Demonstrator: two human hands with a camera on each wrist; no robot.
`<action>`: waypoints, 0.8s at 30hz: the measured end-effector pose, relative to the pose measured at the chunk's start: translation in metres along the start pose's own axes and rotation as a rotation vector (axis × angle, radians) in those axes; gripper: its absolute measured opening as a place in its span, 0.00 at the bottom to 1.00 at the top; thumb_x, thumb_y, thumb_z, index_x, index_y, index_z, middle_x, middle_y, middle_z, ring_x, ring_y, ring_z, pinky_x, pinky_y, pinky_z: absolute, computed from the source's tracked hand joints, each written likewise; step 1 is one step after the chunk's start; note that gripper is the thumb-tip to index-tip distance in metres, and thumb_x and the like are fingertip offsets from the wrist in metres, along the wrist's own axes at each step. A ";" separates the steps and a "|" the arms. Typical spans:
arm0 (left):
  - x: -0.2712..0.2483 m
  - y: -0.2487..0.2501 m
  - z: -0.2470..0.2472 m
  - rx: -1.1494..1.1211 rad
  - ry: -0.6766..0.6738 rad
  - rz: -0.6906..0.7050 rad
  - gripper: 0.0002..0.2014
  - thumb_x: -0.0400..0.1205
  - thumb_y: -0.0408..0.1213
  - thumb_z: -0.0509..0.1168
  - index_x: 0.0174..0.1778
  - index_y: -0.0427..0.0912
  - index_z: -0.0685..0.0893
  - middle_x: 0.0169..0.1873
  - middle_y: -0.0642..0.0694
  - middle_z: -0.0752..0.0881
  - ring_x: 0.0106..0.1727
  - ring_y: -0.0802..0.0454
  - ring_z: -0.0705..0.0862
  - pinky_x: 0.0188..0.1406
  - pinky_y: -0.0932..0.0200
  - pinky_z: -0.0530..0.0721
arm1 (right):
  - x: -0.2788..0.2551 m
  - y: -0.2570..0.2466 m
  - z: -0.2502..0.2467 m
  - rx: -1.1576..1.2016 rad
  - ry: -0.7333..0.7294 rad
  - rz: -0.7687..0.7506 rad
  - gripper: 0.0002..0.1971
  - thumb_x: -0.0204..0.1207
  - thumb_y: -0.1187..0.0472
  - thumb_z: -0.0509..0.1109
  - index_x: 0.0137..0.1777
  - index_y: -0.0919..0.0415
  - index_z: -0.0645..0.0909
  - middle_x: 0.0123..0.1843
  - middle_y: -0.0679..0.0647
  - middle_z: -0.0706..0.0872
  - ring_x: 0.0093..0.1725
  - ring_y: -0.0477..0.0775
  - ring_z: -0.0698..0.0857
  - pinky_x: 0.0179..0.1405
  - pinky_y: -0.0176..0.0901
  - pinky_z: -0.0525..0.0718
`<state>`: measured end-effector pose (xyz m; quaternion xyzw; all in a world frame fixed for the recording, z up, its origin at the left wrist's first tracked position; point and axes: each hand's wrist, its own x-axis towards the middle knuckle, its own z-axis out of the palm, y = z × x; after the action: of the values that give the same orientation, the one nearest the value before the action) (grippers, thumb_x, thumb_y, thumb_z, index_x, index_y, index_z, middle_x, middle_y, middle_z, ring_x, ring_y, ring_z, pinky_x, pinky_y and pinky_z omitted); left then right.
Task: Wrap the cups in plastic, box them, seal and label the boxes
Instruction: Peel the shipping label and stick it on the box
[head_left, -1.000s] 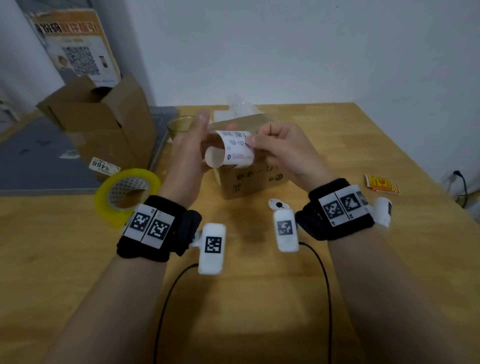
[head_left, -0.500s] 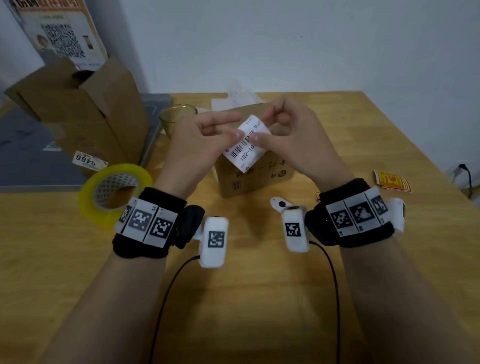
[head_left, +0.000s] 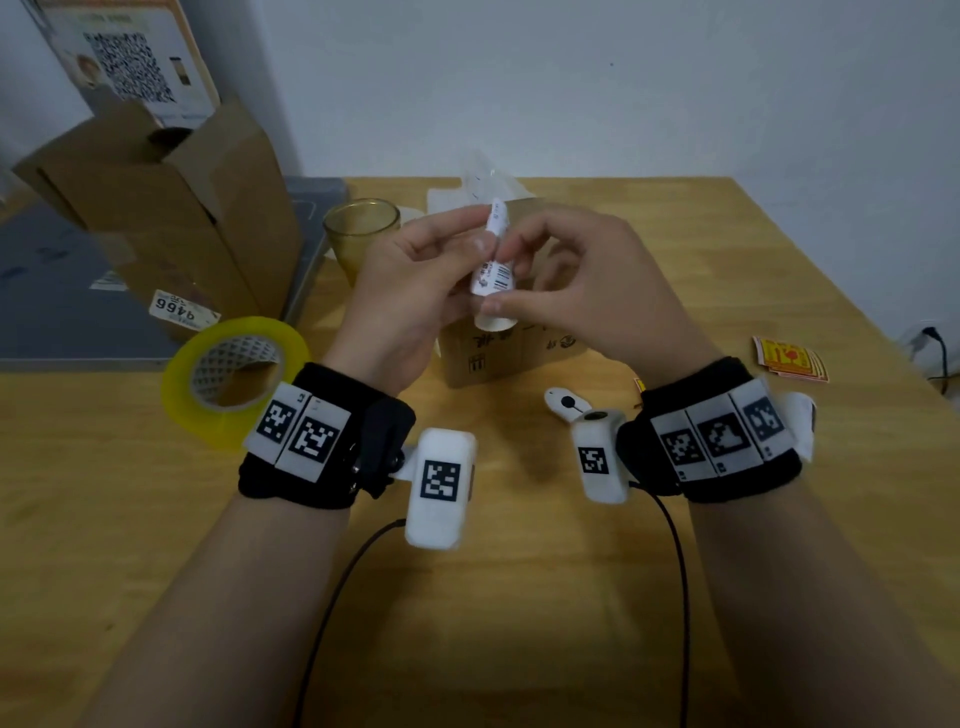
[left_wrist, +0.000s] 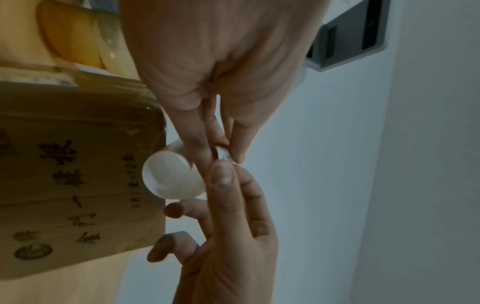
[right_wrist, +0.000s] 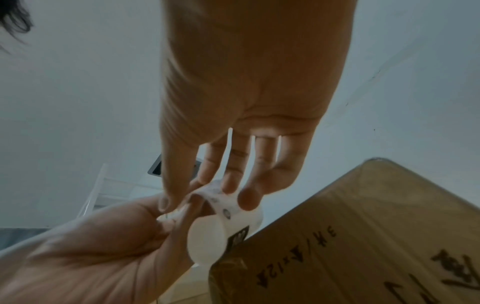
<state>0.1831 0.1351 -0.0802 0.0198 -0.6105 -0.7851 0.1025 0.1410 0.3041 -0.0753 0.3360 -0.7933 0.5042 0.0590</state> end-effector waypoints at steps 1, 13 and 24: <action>0.000 -0.001 0.001 -0.028 -0.011 -0.015 0.11 0.86 0.27 0.68 0.64 0.38 0.87 0.51 0.37 0.92 0.50 0.46 0.93 0.45 0.54 0.92 | 0.000 0.001 0.000 -0.012 0.011 -0.008 0.15 0.67 0.59 0.89 0.47 0.53 0.86 0.45 0.55 0.88 0.33 0.61 0.86 0.30 0.37 0.80; 0.000 -0.003 0.002 -0.084 -0.054 -0.073 0.12 0.86 0.26 0.67 0.65 0.33 0.87 0.58 0.33 0.91 0.55 0.46 0.93 0.56 0.56 0.91 | 0.002 0.008 -0.002 0.016 0.135 0.016 0.08 0.74 0.59 0.83 0.46 0.58 0.87 0.45 0.51 0.91 0.34 0.72 0.83 0.29 0.57 0.78; -0.001 -0.003 0.001 -0.109 -0.073 -0.087 0.09 0.87 0.27 0.65 0.60 0.35 0.88 0.47 0.39 0.94 0.50 0.48 0.93 0.52 0.58 0.91 | 0.002 0.011 -0.003 0.010 0.131 0.007 0.07 0.76 0.55 0.82 0.46 0.55 0.87 0.42 0.72 0.88 0.33 0.79 0.83 0.27 0.66 0.79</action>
<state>0.1834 0.1370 -0.0827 0.0118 -0.5687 -0.8211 0.0468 0.1321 0.3088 -0.0812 0.2999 -0.7865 0.5291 0.1072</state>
